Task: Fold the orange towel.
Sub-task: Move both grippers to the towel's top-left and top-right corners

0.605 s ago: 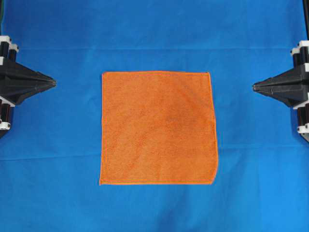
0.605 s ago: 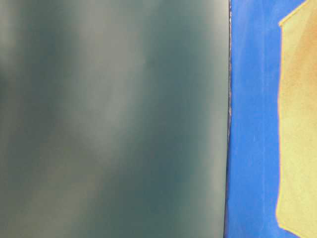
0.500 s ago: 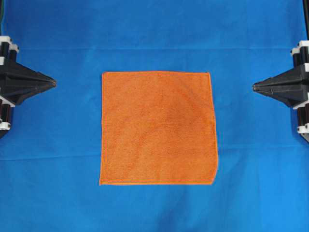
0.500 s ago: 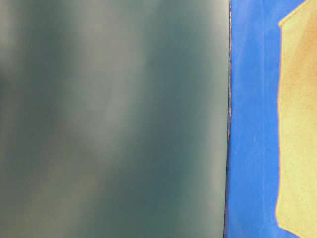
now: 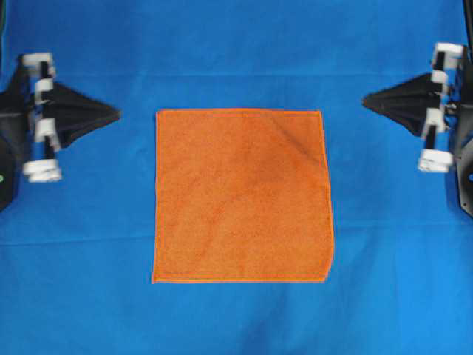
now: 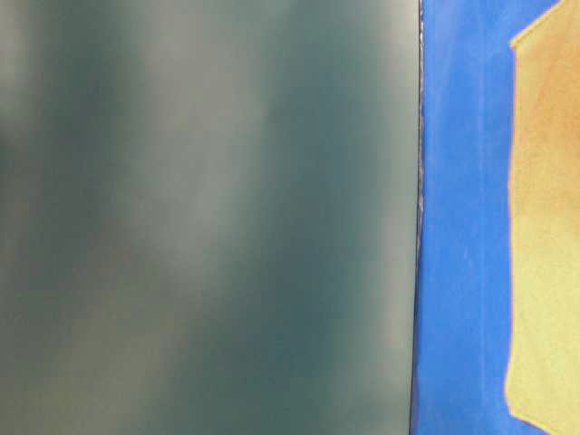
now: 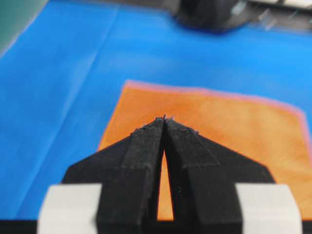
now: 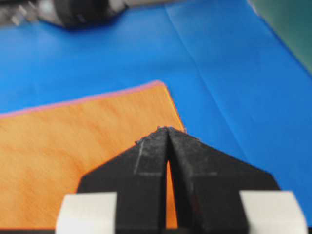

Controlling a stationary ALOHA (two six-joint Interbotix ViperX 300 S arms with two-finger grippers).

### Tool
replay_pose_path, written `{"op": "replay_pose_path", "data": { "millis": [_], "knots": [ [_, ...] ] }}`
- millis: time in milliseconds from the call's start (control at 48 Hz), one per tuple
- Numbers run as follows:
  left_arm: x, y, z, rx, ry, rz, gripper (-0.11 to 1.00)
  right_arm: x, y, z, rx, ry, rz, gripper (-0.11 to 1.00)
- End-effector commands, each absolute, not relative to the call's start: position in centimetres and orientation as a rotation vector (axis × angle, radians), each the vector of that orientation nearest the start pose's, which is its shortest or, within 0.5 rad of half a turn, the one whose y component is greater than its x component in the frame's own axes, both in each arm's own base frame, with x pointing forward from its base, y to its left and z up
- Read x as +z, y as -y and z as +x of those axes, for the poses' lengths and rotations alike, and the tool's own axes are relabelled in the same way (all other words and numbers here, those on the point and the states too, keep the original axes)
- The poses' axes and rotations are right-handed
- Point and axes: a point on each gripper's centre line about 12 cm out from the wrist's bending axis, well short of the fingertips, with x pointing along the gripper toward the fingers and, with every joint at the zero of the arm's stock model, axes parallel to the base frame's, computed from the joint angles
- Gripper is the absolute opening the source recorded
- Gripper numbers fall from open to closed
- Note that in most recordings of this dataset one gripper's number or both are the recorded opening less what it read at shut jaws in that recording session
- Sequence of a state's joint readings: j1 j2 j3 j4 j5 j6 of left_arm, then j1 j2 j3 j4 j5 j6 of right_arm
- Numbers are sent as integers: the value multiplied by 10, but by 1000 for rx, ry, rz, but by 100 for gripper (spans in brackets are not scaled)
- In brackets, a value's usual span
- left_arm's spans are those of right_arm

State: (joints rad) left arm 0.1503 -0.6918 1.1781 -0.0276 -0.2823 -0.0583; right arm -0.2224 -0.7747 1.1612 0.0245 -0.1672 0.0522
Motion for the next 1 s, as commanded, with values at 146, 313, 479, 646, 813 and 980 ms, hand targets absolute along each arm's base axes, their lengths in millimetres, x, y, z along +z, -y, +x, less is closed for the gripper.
{"op": "replay_pose_path", "data": {
  "millis": [146, 313, 479, 646, 813, 980],
  "knots": [
    [206, -56, 261, 230, -274, -123, 27, 208, 79, 247, -325, -382, 140, 8],
    [172, -70, 272, 275, -370, -147, 79, 172, 96, 266, -357, -523, 158, 59],
    [133, -80, 278, 309, -463, -164, 93, 139, 107, 280, -372, -619, 167, 58],
    [104, -90, 285, 337, -531, -180, 92, 114, 110, 289, -370, -672, 173, 58],
    [81, -92, 288, 342, -606, -191, 91, 99, 110, 290, -367, -708, 178, 58],
    [70, -93, 285, 346, -645, -198, 86, 93, 109, 288, -364, -726, 179, 56]
  ]
}}
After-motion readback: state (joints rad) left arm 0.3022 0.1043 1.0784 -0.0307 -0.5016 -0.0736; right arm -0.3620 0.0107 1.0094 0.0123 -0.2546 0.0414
